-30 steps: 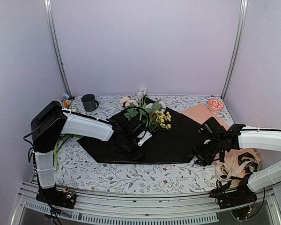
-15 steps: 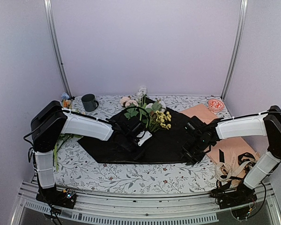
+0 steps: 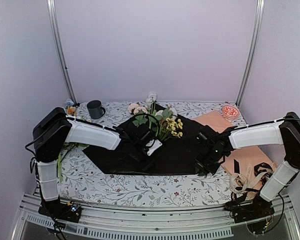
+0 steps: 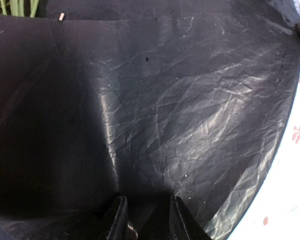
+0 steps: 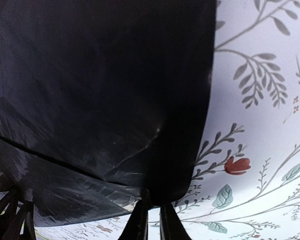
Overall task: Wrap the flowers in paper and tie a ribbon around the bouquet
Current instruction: Pick up the one-fourth-folded wrapping paper from the center of the board.
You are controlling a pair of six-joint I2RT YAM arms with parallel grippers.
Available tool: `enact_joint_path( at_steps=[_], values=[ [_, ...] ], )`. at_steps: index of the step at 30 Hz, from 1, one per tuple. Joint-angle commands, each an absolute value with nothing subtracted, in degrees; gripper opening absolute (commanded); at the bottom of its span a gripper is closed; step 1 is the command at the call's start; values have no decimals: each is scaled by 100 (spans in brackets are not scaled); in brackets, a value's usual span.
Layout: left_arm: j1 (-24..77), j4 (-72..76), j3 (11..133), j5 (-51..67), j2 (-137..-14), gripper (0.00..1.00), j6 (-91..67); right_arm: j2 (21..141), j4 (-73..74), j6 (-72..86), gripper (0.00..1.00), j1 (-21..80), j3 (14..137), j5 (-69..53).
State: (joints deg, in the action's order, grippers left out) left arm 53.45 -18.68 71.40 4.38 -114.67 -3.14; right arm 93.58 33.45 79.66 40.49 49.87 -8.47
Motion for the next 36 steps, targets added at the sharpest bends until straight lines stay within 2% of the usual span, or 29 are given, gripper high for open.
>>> enact_joint_path(
  at_steps=[1,5,16,21,27,31,36],
  values=[
    [5310,-2013,7028,637,-11588,30,-294,9421,3264,7846,5,4052,4768,-482],
    [5343,-1940,7156,772,-11416,30,-358,9238,3139,7806,0,4053,4646,-448],
    [5543,-2333,7916,747,-11492,33,-563,8919,2928,7552,0,4070,4626,-243],
    [5599,-2311,7974,1204,-11730,35,-448,8822,3163,7246,0,4139,4953,75],
    [5117,-2230,7995,2187,-12049,37,-618,8860,3383,6868,0,4390,5343,442],
    [4819,-2240,8064,3059,-12381,33,-718,8901,3524,6608,0,4649,5716,866],
    [4772,-2136,7988,3234,-12400,33,-749,8929,3356,5932,0,5117,6217,1332]
  ],
)
